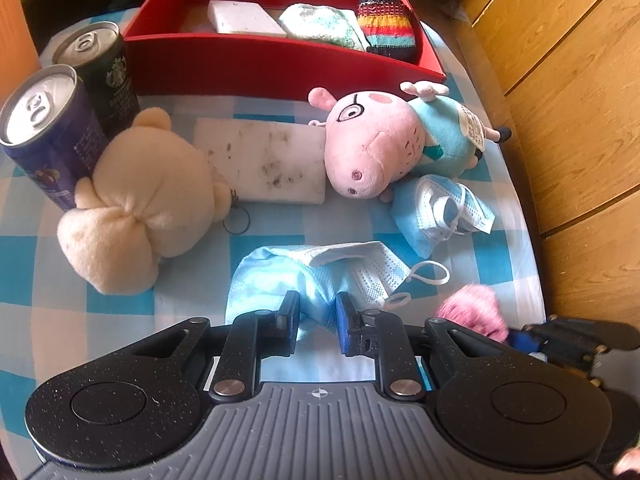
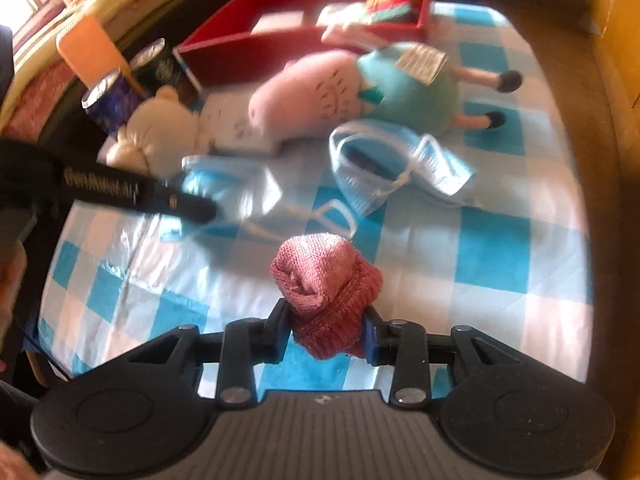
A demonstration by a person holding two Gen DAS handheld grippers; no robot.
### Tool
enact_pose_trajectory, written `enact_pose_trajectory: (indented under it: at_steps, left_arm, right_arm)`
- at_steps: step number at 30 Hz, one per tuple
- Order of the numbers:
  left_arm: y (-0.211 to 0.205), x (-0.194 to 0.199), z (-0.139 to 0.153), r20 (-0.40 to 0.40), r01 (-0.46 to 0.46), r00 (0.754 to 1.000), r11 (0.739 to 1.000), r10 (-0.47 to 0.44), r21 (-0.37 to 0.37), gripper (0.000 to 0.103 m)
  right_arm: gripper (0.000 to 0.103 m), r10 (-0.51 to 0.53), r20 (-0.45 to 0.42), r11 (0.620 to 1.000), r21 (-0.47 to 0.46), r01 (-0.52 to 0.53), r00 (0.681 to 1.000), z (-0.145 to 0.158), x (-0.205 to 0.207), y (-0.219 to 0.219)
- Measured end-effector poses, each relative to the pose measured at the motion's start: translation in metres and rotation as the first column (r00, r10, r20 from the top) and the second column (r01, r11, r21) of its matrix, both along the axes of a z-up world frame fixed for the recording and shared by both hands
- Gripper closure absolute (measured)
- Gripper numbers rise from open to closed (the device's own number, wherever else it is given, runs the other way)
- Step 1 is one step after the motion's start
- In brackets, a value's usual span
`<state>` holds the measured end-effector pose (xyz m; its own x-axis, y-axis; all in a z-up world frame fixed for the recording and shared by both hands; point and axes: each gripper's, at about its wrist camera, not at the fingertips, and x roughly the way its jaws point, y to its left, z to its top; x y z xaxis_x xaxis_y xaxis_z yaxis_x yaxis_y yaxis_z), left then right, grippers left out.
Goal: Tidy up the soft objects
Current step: 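Grasp the blue face mask with the left tool while the right tool grasps the pink hat, then carry the mask and hat to the red box and open both tools inside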
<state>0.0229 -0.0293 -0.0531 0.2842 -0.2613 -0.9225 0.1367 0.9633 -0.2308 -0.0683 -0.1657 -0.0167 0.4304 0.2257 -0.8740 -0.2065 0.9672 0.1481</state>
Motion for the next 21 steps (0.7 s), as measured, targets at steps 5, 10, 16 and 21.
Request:
enact_pose_trajectory:
  at_steps: [5, 10, 16, 21]
  left_arm:
    - [0.006, -0.004, 0.016, 0.044, -0.006, 0.999, 0.999, 0.007, -0.034, 0.085]
    - [0.009, -0.003, 0.033, 0.083, -0.017, 0.996, 0.997, 0.023, -0.072, 0.085]
    - [0.013, 0.006, 0.053, 0.131, -0.054, 0.989, 0.992, 0.069, -0.111, 0.084]
    - [0.012, 0.014, 0.06, 0.151, -0.066, 0.985, 0.99, 0.085, -0.127, 0.084]
  right_arm:
    - [0.09, -0.034, 0.057, 0.998, 0.063, 0.03, 0.998, 0.025, -0.002, -0.014]
    - [0.09, -0.071, 0.108, 0.993, 0.1, 0.06, 0.992, 0.043, 0.005, -0.017]
    - [0.09, -0.082, 0.168, 0.991, 0.115, 0.063, 0.982, 0.063, 0.017, -0.012]
    - [0.09, -0.092, 0.22, 0.989, 0.131, 0.064, 0.971, 0.08, 0.026, -0.008]
